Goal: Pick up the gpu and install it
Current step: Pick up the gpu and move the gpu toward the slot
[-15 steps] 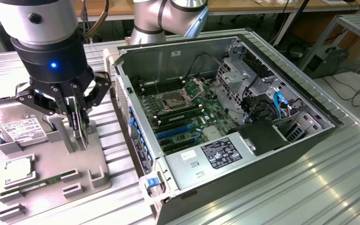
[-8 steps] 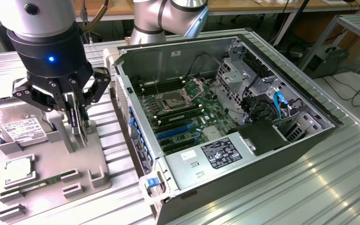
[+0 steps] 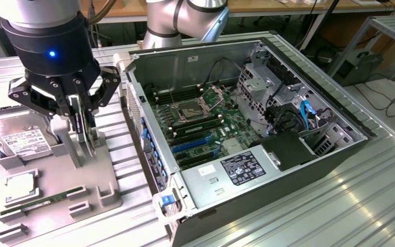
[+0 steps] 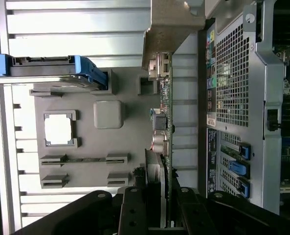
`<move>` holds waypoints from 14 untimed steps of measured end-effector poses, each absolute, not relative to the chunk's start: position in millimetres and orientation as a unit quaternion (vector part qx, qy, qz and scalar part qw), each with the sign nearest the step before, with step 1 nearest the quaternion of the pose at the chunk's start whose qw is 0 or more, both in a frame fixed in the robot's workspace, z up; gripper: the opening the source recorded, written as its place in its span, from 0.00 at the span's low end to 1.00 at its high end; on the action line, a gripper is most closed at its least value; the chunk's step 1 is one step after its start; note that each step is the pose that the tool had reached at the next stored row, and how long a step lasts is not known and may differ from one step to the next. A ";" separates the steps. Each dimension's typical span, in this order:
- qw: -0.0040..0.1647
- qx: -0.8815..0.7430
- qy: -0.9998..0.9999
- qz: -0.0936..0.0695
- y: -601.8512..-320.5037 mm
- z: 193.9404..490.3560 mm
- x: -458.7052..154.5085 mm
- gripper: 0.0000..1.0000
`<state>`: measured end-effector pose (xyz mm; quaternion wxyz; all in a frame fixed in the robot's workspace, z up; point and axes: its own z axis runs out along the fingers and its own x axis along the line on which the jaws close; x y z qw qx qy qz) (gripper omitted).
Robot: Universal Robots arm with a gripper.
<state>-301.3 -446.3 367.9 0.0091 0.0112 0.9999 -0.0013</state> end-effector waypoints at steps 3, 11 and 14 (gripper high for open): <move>0.009 0.011 1.000 -0.001 -446.3 372.5 -301.3 0.28; 0.009 0.011 1.000 -0.001 -446.3 385.1 -301.3 0.28; 0.009 0.011 1.000 -0.001 -446.3 390.8 -301.3 0.28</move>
